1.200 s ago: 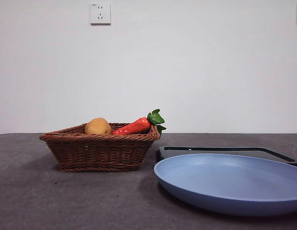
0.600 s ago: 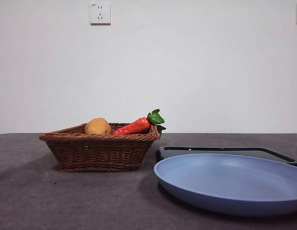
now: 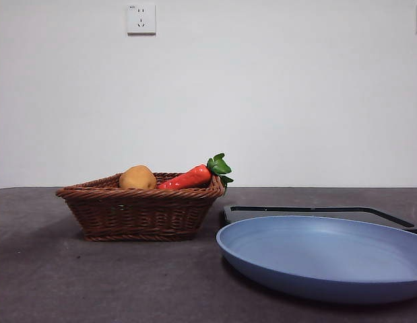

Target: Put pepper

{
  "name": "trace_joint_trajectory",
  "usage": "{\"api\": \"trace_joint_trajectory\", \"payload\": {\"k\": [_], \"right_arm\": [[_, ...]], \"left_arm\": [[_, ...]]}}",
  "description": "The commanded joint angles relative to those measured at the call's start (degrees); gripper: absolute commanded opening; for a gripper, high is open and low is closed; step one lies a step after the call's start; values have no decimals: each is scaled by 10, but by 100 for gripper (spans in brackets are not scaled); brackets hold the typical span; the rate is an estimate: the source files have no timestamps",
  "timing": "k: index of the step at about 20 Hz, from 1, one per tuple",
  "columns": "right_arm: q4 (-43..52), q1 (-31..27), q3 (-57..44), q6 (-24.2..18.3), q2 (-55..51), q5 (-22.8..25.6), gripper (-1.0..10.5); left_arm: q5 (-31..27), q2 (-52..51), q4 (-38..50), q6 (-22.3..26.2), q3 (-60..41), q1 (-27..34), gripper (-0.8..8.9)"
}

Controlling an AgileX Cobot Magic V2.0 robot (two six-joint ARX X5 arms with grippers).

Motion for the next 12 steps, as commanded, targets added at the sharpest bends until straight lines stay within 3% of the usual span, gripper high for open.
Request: {"api": "trace_joint_trajectory", "payload": {"k": [1, 8, 12], "right_arm": [[-78, 2, 66, -79, 43, -18, 5], [-304, 7, 203, -201, 144, -28, 5], [-334, 8, 217, -213, 162, -27, 11]], "left_arm": [[36, 34, -37, 76, 43, 1, 7], [99, 96, -169, 161, 122, 0, 6], [98, 96, -181, 166, 132, 0, 10]]}}
